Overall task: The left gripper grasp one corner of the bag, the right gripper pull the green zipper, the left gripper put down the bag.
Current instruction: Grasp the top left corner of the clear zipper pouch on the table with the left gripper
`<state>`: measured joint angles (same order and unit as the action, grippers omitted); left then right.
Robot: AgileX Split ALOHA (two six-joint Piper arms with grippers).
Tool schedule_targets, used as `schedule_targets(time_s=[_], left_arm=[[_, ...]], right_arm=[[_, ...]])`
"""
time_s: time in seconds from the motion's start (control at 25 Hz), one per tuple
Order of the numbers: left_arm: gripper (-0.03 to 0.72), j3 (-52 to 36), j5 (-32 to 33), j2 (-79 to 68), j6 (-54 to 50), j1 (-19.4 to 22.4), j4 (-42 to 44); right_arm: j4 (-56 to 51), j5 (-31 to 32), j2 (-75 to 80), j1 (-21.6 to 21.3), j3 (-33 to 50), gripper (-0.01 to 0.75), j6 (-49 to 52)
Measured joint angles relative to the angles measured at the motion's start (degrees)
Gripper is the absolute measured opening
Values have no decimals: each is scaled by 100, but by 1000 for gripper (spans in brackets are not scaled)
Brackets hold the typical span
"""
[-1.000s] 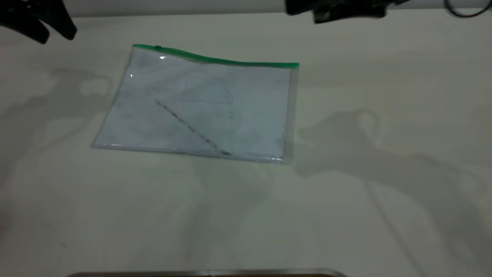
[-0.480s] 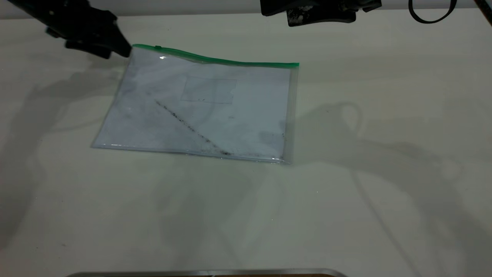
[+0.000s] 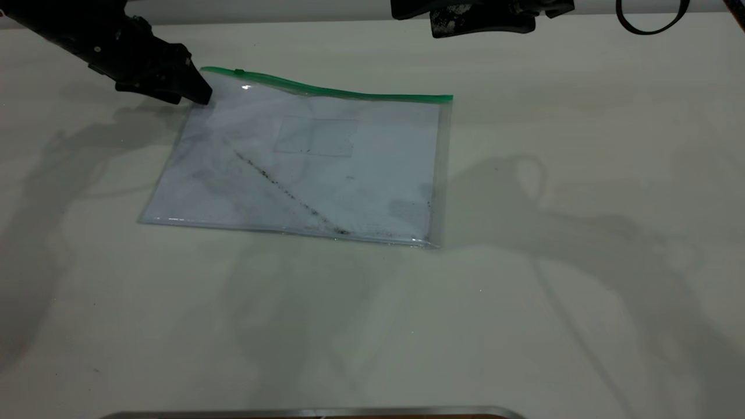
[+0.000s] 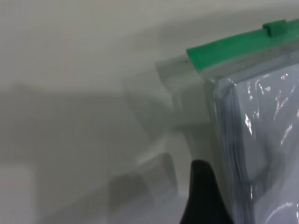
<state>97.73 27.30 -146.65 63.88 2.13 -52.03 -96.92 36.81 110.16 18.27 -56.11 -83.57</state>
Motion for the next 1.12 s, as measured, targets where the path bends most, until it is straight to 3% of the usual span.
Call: schedule_targets(time_s=[0.32, 0.72, 1.12], left_arm=[[528, 359, 339, -484, 460, -19, -834], [520, 817, 1942, -513, 975, -14, -1191], [455, 838, 1785, -666, 1087, -19, -1427]], right_arm=[[-22, 30, 0, 0, 0, 534, 5], [-40, 101, 0, 0, 0, 534, 16], [-106, 98, 0, 0, -4, 534, -46]])
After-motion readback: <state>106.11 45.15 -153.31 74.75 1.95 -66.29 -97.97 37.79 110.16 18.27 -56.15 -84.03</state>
